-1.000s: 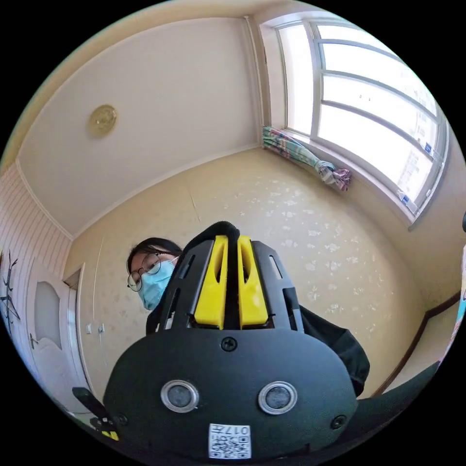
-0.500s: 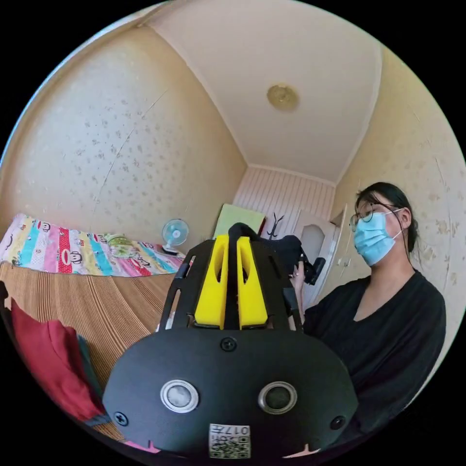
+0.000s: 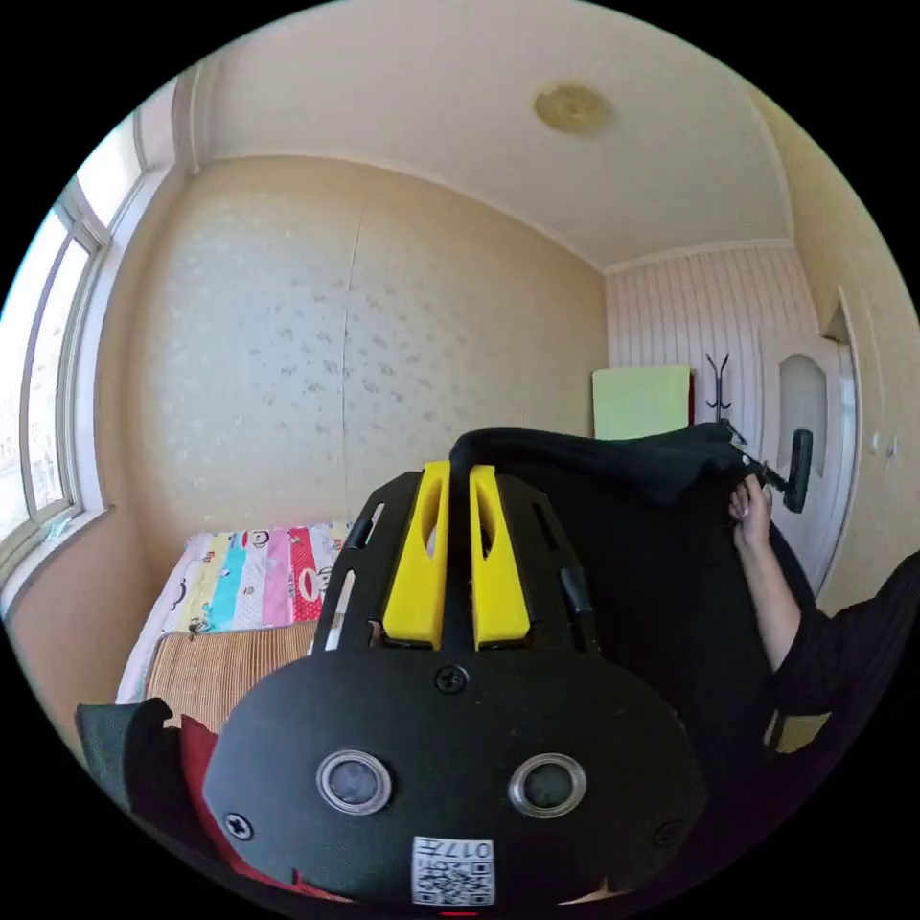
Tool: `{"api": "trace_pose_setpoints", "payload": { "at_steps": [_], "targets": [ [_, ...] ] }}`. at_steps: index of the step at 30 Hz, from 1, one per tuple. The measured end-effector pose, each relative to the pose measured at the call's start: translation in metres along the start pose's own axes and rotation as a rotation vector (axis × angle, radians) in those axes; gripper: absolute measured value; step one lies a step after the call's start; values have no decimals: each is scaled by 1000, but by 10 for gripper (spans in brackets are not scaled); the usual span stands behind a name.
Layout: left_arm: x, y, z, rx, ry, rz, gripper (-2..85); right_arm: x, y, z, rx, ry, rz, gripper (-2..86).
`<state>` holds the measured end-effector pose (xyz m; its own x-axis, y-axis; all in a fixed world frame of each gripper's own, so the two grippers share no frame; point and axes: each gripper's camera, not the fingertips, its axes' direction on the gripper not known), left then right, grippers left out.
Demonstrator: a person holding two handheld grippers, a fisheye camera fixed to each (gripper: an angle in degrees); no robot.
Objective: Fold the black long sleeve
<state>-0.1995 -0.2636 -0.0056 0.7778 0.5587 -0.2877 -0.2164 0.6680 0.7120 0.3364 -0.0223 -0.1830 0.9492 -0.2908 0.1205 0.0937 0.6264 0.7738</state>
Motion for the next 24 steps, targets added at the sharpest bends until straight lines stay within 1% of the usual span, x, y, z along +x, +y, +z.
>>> {"api": "trace_pose_setpoints", "payload": {
  "at_steps": [1,2,3,4,6,8,9,10,11,13,14,15,16,17,20,21,23,24],
  "targets": [
    [-24,9,51,-145,21,-71,49,18,9,64,-172,-28,37,43],
    [-33,17,71,-206,19,-112,51,29,27,115,-327,-38,106,44],
    [-45,39,94,-269,0,-186,52,31,40,135,-387,-43,138,44],
    [-47,64,104,-271,-8,-228,53,29,67,163,-472,-72,167,43],
    [-35,105,114,-278,13,-240,54,13,113,185,-528,-114,157,33],
    [-13,151,132,-374,49,-248,58,-15,184,214,-650,-131,139,23],
    [5,181,148,-469,81,-246,64,-22,202,222,-694,-134,139,22],
    [27,212,165,-575,111,-237,72,-36,239,238,-787,-145,137,21],
    [38,227,172,-627,125,-225,76,-49,273,251,-872,-154,134,21],
    [84,277,191,-791,175,-179,84,-68,318,262,-985,-143,137,21],
    [94,287,193,-830,181,-170,84,-80,340,260,-1006,-117,137,19],
    [111,310,198,-933,172,-168,78,-85,344,252,-955,-98,143,19],
    [125,322,185,-900,135,-174,64,-96,349,236,-900,-64,134,15],
    [130,324,174,-864,117,-175,56,-106,354,224,-921,-20,124,12],
    [156,335,136,-890,90,-176,33,-128,367,185,-905,51,135,7],
    [162,338,120,-904,94,-198,30,-133,371,178,-900,46,136,6],
    [162,342,91,-878,120,-267,27,-146,381,156,-887,36,110,6],
    [153,343,64,-805,108,-344,26,-148,383,153,-885,39,106,5]
  ]
}}
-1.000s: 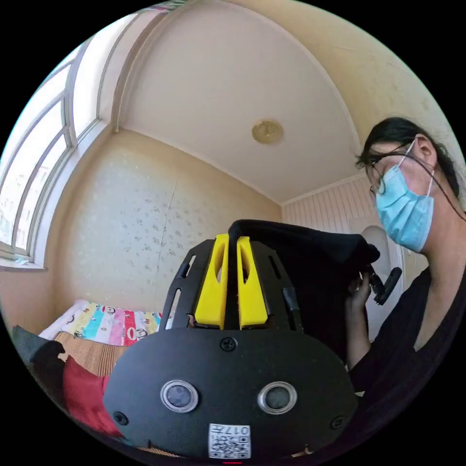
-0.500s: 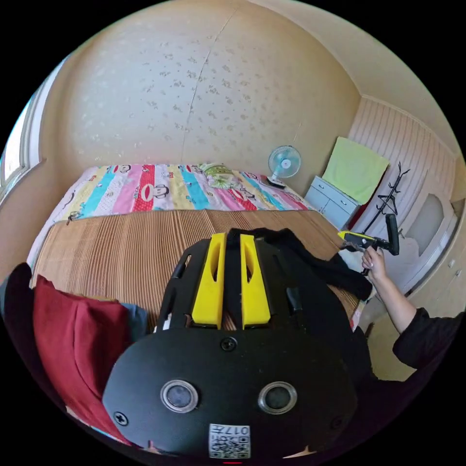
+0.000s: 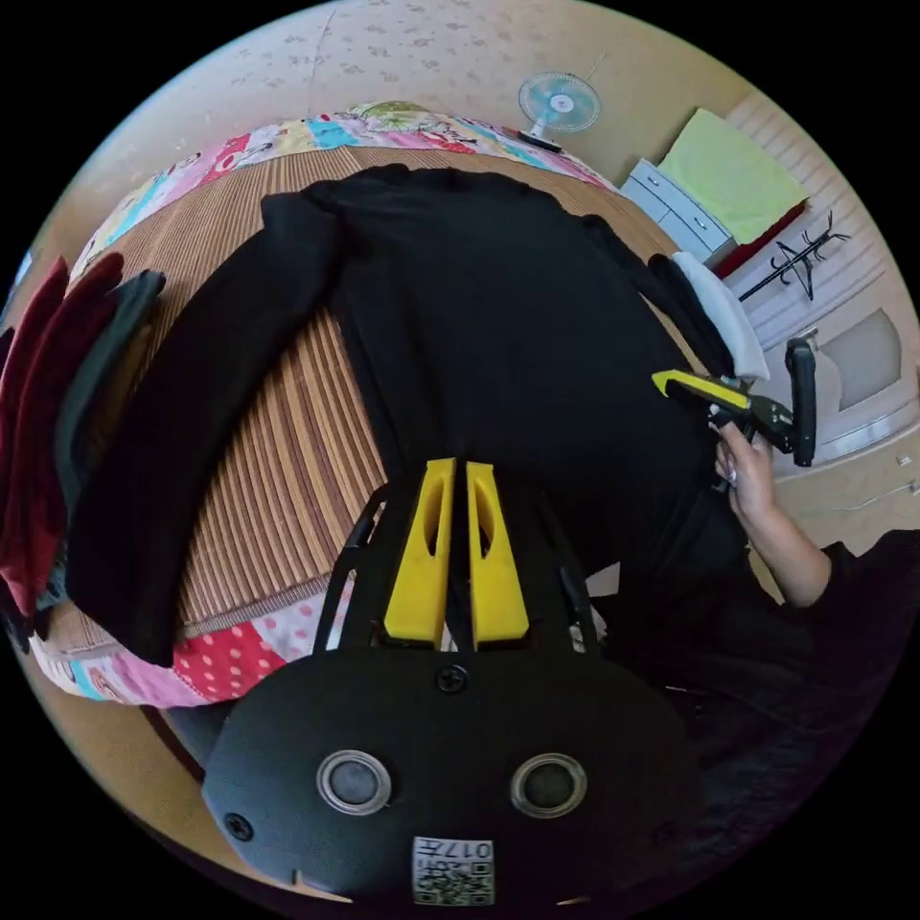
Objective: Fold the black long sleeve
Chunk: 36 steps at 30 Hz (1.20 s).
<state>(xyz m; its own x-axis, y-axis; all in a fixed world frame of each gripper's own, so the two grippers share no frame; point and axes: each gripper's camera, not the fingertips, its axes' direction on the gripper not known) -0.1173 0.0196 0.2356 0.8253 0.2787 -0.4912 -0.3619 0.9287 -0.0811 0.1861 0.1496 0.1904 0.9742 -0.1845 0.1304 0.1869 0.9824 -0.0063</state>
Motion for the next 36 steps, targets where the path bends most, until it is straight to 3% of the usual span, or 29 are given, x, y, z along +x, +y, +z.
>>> {"api": "trace_pose_setpoints", "payload": {
  "at_steps": [2,6,8,12,14,16,20,25,26,32,36],
  "targets": [
    [-25,31,-39,162,-34,-144,31,-2,0,-1,-1,-1,-7,5],
    [-90,109,-125,493,-344,-504,88,2,-19,7,-43,-37,-20,5],
    [-115,128,-133,505,-415,-567,109,6,-28,6,-11,-73,12,5],
    [-152,145,-79,335,-219,-639,137,4,-33,-16,208,-139,51,5],
    [-143,153,-72,381,-247,-645,131,-6,-50,-17,227,-162,38,6],
    [-125,158,-78,411,-197,-579,27,-17,-67,-13,196,-197,13,6],
    [-82,166,-123,532,-248,-451,20,-65,-109,2,163,-372,-239,5],
    [-28,151,-225,729,-382,-252,15,-144,-146,88,-66,-302,-463,5],
    [-26,147,-235,741,-380,-231,15,-161,-152,111,-138,-298,-441,5],
    [-6,77,-295,843,-307,-34,15,-184,-161,127,-75,-397,-282,4],
    [32,-20,-273,879,-111,86,17,-168,-164,129,-136,-498,-254,3]
  ]
}}
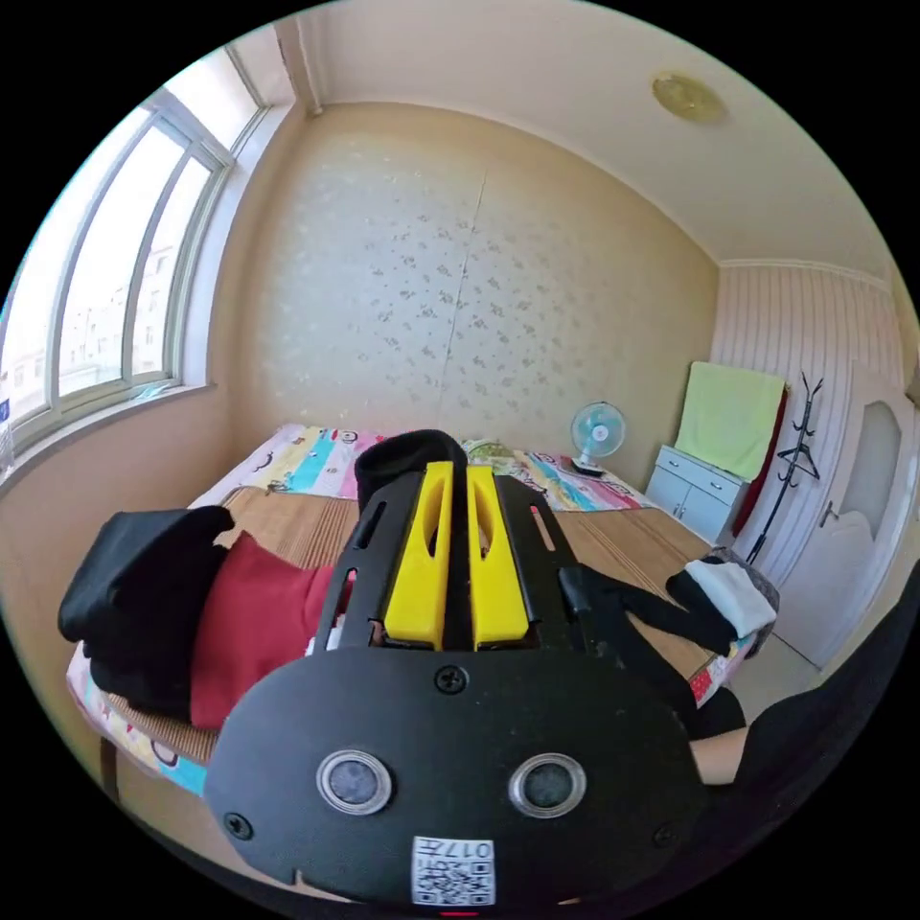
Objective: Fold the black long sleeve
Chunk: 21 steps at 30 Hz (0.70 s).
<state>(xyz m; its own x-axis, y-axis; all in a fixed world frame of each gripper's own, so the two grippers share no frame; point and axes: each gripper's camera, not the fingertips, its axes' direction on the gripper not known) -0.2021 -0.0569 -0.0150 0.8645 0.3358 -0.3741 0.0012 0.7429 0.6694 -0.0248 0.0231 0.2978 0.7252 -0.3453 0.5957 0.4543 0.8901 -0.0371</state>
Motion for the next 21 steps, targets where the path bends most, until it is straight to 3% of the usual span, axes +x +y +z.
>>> {"api": "trace_pose_setpoints", "payload": {
  "at_steps": [5,9,14,21],
  "targets": [
    [99,-12,171,-137,182,109,28,57,62,-53,111,-166,52,4],
    [168,47,313,-480,352,170,61,118,107,-84,141,-167,158,5],
    [159,136,301,-522,436,38,80,197,183,-135,210,-112,318,5],
    [16,169,242,-468,113,-227,76,268,235,-171,326,-83,483,11]
  ]
}}
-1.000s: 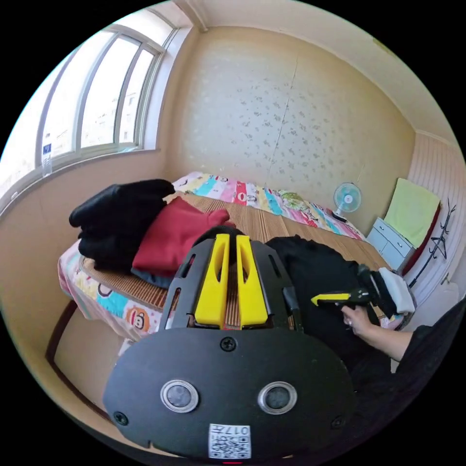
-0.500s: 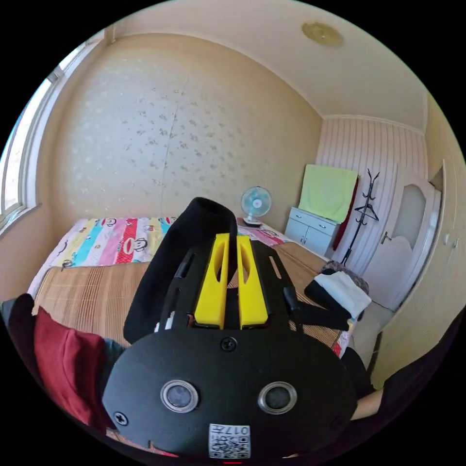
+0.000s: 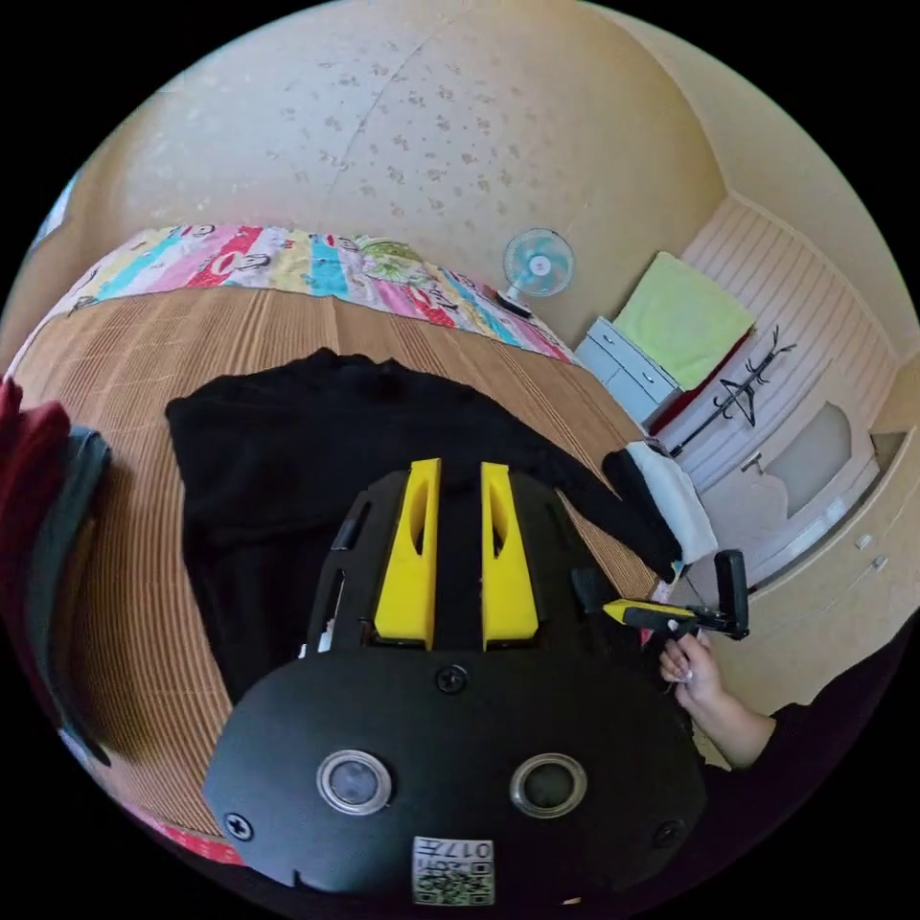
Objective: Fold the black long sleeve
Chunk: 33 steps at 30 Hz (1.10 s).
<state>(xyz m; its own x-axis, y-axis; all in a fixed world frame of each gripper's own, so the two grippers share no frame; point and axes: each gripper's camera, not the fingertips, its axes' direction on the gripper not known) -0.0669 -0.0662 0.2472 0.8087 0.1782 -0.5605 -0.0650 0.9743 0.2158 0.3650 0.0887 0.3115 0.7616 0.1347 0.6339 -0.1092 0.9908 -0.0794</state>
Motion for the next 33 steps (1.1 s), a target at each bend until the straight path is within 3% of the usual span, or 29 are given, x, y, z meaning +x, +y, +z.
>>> {"api": "trace_pose_setpoints", "payload": {
  "at_steps": [2,4,5,7,9,13,15,20,24,26,27,29,33],
  "targets": [
    [-36,-4,-2,-11,-97,-40,77,23,-8,-11,63,-28,77,18],
    [-85,-4,30,-232,-365,-79,65,46,-10,-23,138,-108,165,30],
    [-97,-1,37,-270,-397,-75,57,66,-8,-31,196,-181,240,40],
    [-139,14,11,-158,-211,-223,39,100,-1,-44,264,-278,396,62],
    [-153,24,-9,-138,-279,-362,38,131,15,-60,352,-349,556,93],
    [-124,57,-57,32,-160,-256,40,171,41,-96,465,-339,762,134],
    [-108,72,-69,35,-119,-218,40,182,46,-105,500,-337,829,132],
    [-65,102,-98,53,-103,-78,35,219,23,-108,557,-430,986,65],
    [-54,110,-131,100,-79,-46,16,159,-49,-152,661,-253,676,33],
    [-52,112,-139,102,-44,-41,13,63,-115,-162,647,-166,291,28],
    [-50,115,-140,98,-38,-33,12,37,-129,-158,632,-163,207,28],
    [-48,122,-129,63,-43,-35,13,-62,-173,-110,484,-193,-79,27],
    [-39,142,-96,-20,67,-98,30,-160,-174,22,155,-174,-282,30]
  ]
}}
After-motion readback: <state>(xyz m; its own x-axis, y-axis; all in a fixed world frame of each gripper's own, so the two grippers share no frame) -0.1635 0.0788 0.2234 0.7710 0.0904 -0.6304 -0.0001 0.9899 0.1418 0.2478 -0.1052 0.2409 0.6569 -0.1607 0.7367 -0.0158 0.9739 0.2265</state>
